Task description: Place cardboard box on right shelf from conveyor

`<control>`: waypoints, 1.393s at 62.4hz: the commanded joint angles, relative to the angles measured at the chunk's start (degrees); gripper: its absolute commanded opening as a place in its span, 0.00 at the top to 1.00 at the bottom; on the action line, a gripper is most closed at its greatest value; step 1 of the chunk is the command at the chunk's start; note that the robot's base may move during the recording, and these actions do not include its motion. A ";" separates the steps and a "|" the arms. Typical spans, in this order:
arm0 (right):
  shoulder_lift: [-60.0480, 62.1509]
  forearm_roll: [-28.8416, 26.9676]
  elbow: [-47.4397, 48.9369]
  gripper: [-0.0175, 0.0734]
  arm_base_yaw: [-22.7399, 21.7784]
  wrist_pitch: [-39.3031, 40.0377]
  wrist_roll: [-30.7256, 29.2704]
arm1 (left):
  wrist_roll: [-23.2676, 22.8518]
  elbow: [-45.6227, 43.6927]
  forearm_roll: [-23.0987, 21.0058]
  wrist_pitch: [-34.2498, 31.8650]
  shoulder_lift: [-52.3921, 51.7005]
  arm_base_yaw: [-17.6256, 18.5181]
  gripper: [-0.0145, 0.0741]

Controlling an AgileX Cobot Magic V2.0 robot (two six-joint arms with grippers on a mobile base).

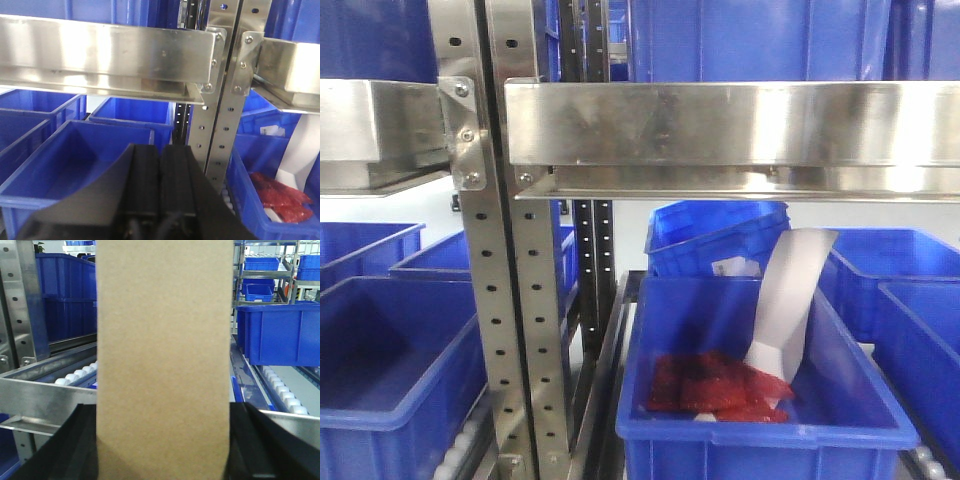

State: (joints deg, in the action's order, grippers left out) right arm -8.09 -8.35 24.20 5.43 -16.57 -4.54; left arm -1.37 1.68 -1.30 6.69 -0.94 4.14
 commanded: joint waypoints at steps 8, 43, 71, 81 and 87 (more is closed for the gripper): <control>-0.57 -0.15 1.61 0.75 -0.27 6.05 -0.57 | -0.27 0.59 0.07 -4.92 -0.45 -0.03 0.97; -0.57 -0.15 1.61 0.75 -0.27 6.05 -0.57 | -0.27 0.59 0.07 -4.92 -0.45 -0.03 0.97; -0.57 -0.15 1.61 0.75 -0.27 7.83 -0.52 | -0.27 0.59 0.07 -4.92 -0.45 -0.03 0.97; -1.47 -1.49 5.51 0.75 -0.27 8.81 -0.11 | -0.27 0.59 0.07 -4.92 -0.45 -0.03 0.97; -4.96 -1.20 10.82 0.75 -0.27 8.45 -0.16 | -0.27 0.59 0.07 -4.92 -0.45 -0.03 0.97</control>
State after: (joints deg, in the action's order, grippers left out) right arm -9.80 -9.09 29.05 5.43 -15.17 -4.54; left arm -1.37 1.68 -1.30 6.69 -0.94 4.14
